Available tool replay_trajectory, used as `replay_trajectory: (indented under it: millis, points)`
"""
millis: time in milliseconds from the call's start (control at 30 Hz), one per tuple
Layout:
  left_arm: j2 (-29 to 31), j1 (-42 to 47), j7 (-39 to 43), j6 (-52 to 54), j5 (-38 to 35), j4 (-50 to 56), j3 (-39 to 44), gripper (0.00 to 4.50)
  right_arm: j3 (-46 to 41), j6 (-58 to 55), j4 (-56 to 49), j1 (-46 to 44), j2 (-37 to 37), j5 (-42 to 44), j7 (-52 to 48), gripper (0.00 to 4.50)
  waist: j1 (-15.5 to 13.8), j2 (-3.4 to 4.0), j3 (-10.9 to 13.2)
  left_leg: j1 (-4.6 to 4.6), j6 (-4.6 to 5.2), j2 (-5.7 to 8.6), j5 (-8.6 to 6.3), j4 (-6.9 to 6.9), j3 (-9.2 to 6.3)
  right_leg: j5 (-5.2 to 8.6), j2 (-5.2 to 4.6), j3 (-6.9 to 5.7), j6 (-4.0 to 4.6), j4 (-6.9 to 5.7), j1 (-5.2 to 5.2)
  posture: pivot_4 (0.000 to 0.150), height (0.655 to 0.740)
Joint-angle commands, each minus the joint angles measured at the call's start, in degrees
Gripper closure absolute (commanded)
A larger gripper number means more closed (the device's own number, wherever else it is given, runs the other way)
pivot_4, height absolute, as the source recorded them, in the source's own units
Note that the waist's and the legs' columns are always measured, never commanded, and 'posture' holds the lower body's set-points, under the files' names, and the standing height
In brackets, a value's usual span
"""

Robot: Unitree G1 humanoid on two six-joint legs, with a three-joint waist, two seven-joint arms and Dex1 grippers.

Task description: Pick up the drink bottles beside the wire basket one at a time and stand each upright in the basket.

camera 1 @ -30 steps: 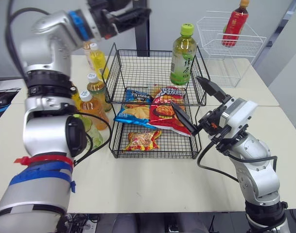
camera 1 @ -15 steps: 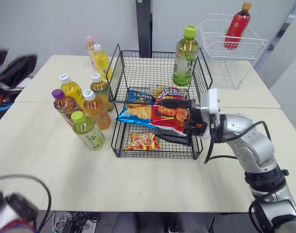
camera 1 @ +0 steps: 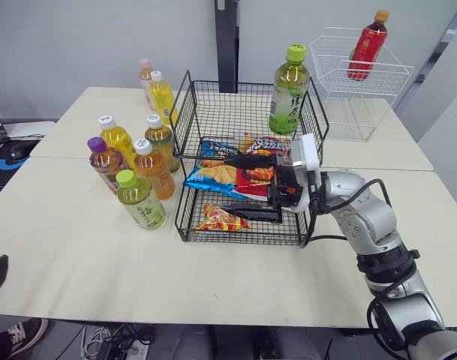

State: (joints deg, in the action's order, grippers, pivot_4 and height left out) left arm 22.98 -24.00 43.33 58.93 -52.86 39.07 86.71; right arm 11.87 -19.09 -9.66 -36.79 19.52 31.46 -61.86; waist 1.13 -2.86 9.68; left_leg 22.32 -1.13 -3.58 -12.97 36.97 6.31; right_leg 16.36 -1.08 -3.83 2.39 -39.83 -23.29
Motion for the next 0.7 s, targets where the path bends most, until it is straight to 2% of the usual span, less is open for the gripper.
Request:
replay_trajectory:
  millis: [33,267,400,600,700]
  points:
    - [3.5,0.9,-4.2,-4.6,-2.9,0.6,-3.7,0.04,-1.0,1.7,-0.7,-0.8,-0.5,-0.2,-0.2,0.0,0.0,-0.07,0.0,0.0,0.0,-0.02,0.0,0.0,-0.02,0.0,0.01,-0.03,0.01,0.0,0.0,0.15,0.74]
    - [13.6,11.8,-13.2,-10.8,1.2,-5.3,-18.7,0.04,-1.5,2.0,-2.6,0.7,-0.7,-1.4,2.3,0.0,-0.8,-0.1,-0.1,-0.02,0.0,-0.04,0.01,-0.01,-0.01,-0.01,0.04,-0.01,0.06,-0.05,0.01,0.15,0.74]
    - [19.8,22.9,-15.1,-18.1,11.2,-16.6,-35.0,0.04,-2.2,1.7,-5.2,2.4,0.4,-2.2,4.5,0.0,-1.1,-0.1,-0.1,0.03,0.01,-0.06,0.0,-0.07,-0.01,-0.01,0.05,-0.04,0.07,0.01,-0.02,0.15,0.74]
    - [21.9,38.7,-14.9,-28.3,21.6,-34.2,-51.0,0.04,-3.2,0.0,-9.8,4.7,2.0,-3.1,8.2,0.0,-1.2,-0.11,-0.1,0.22,0.03,-0.07,-0.02,-0.14,0.01,-0.05,0.05,-0.1,0.0,0.22,-0.09,0.15,0.74]
    - [21.3,44.8,-14.4,-32.4,24.8,-41.3,-55.8,0.04,-3.5,-0.6,-11.5,5.5,2.9,-3.1,9.6,0.0,-0.8,-0.14,-0.1,0.48,0.07,-0.08,-0.04,-0.13,0.03,-0.16,0.05,-0.11,-0.01,0.37,-0.27,0.15,0.74]
